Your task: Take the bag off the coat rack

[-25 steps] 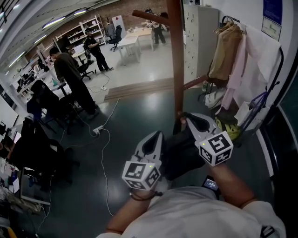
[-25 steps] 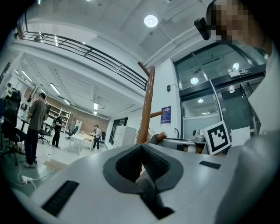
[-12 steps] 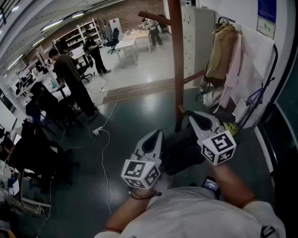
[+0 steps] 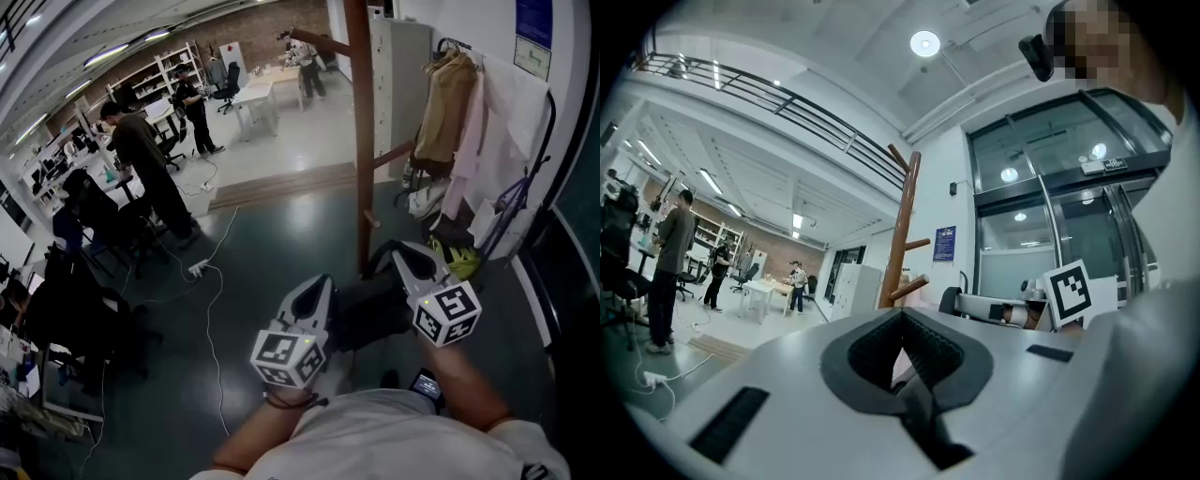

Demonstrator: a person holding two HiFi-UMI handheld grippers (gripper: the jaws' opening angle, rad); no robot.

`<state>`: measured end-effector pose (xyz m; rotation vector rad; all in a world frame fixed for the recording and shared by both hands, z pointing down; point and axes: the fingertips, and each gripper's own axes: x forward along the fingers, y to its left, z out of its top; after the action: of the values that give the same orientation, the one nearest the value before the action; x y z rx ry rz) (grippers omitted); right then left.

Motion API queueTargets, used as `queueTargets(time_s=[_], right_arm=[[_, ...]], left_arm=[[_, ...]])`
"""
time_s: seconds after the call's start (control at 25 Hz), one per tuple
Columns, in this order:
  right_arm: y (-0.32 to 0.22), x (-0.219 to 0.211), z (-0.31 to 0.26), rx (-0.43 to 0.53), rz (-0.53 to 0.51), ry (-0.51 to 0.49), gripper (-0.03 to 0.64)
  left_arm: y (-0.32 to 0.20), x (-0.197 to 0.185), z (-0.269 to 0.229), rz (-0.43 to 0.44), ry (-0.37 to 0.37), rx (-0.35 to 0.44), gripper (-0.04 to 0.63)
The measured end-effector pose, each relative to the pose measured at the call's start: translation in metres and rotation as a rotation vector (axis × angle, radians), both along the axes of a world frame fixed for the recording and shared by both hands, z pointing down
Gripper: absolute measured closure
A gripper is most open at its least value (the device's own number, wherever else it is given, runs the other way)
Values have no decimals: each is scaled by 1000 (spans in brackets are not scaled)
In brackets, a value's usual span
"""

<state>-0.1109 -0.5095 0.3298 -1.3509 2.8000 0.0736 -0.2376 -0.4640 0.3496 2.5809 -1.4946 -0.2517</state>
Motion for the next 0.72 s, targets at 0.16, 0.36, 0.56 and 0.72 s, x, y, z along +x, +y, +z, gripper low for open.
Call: queueTargets(time_s=[0.16,0.36,0.56,0.72], right_arm=[[9,8,14,-24,16,-17,592],[21,16,25,-49,10,-26,592],[37,30,31,-57,-4,-39,592],[55,44,33,-64,-20,-61,592]], left_arm=[[6,1,12,2,0,-16,589],[15,4,15,-13,-11,-14,589],[27,13,20,-37,-18,-18,589],[43,28,22,-49,-20,-26,589]])
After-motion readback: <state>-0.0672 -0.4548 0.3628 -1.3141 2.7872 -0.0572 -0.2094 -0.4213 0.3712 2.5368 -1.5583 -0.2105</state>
